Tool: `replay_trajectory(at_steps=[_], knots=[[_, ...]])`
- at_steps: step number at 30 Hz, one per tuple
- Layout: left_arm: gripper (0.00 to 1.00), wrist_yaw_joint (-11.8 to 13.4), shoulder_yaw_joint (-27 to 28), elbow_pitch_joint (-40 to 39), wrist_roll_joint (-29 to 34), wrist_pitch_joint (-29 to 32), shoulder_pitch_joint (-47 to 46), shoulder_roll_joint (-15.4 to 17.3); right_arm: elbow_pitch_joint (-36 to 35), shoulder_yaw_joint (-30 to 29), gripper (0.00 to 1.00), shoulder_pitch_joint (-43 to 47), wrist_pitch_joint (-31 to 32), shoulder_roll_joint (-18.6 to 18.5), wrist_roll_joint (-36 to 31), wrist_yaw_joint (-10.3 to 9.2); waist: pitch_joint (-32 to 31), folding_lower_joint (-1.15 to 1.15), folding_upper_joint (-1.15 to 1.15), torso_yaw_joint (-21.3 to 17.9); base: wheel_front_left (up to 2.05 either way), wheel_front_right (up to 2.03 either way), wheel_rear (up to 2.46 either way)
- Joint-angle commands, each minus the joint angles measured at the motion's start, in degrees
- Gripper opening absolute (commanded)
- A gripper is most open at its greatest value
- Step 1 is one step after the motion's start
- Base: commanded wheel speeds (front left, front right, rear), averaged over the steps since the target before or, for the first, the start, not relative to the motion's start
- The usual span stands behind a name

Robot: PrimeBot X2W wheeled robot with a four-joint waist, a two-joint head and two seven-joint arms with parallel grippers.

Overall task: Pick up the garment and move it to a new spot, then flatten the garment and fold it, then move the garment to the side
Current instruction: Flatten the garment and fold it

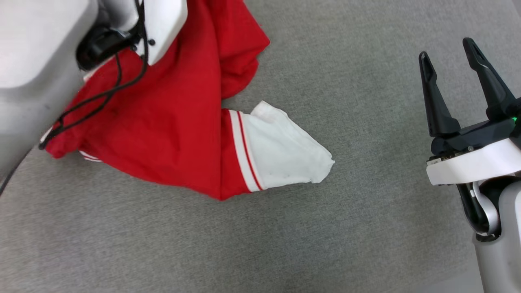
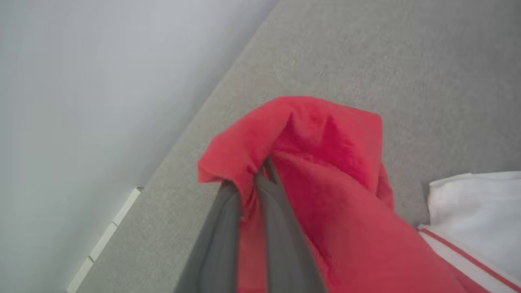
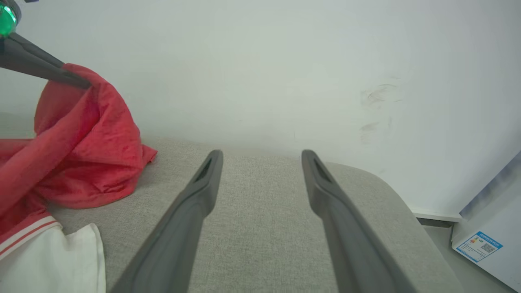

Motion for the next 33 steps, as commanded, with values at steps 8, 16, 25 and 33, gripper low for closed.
replay_trajectory(at_steps=[8,16,25,33], knots=[[0.00,-0.1,-3.3,2.6,-2.9,10.7,6.9,-1.7,1.8,0.6,1.00,-2.3,-1.7,1.3,-0.5,-0.03,3.2,-0.01,0.00,-2.2,0.00,0.00,0.00],[1.00,-0.1,-3.4,1.9,-1.6,7.9,7.3,-0.6,2.7,0.8,1.00,-2.5,-2.1,0.8,-0.7,-0.03,1.3,-0.01,0.00,-0.7,0.00,0.00,0.00],[1.00,5.1,2.5,1.8,4.5,-23.5,10.1,1.7,0.4,1.7,1.00,-3.9,1.3,-4.2,-0.4,-0.03,-5.9,-0.01,0.00,4.4,0.00,0.00,0.00],[1.00,18.5,8.3,-5.7,5.1,-40.8,22.6,6.4,-0.7,14.8,1.00,-10.8,18.9,-15.9,6.9,-0.04,-9.5,-0.01,0.00,8.7,0.00,0.00,0.00]])
